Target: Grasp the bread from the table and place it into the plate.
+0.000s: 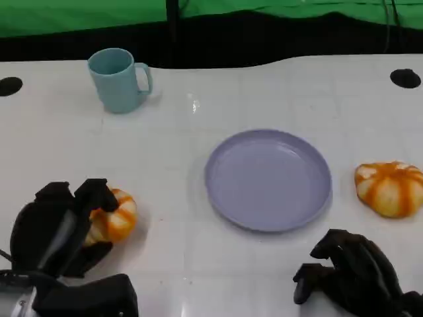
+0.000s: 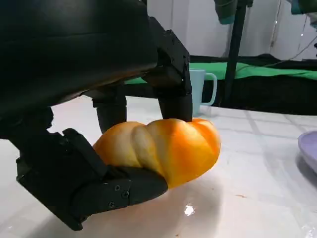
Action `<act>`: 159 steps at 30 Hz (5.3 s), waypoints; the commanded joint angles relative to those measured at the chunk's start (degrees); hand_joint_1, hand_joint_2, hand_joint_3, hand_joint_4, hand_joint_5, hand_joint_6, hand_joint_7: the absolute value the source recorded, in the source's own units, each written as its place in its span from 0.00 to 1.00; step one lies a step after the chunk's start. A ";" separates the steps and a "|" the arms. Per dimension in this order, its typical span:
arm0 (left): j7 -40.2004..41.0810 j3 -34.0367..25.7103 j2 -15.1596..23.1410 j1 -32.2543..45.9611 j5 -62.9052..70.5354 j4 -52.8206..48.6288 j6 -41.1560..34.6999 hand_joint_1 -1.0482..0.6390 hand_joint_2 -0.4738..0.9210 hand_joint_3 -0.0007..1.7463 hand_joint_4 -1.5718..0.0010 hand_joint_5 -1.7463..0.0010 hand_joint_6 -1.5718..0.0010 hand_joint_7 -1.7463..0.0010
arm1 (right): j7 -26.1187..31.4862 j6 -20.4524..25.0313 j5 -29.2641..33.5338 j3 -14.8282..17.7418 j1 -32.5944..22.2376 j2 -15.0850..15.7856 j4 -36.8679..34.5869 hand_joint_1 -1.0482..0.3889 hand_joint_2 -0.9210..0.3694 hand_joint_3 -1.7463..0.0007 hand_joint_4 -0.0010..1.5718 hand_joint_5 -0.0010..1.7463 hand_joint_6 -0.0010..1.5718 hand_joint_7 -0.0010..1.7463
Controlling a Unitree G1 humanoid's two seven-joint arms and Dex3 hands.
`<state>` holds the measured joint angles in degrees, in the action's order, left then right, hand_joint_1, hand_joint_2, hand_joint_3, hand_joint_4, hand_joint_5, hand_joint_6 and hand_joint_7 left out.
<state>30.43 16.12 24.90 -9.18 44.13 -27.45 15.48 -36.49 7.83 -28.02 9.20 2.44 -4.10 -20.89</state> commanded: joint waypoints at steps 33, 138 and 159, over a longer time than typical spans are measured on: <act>-2.91 6.14 -9.97 -21.47 -0.38 -7.71 8.66 0.45 0.77 0.42 0.50 0.00 0.63 0.01 | -0.26 -4.40 1.22 -0.13 2.55 -0.17 -4.52 0.00 0.16 1.00 1.00 0.43 1.00 0.23; -66.08 -15.26 -18.79 7.06 -69.88 16.90 -7.63 0.28 1.00 0.19 0.62 0.00 0.67 0.14 | -0.78 -1.22 -0.31 0.34 -0.90 0.13 0.14 0.01 0.17 1.00 1.00 0.41 1.00 0.20; -74.45 -19.49 -22.56 12.14 -77.32 12.98 -13.37 0.24 1.00 0.11 0.47 0.00 0.62 0.00 | -1.20 -2.50 0.47 0.19 -2.01 0.62 0.07 0.00 0.17 1.00 1.00 0.42 1.00 0.20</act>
<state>-42.22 -2.49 2.60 3.45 -32.31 -13.23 2.22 -37.65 6.25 -27.60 9.20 0.54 -4.16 -20.30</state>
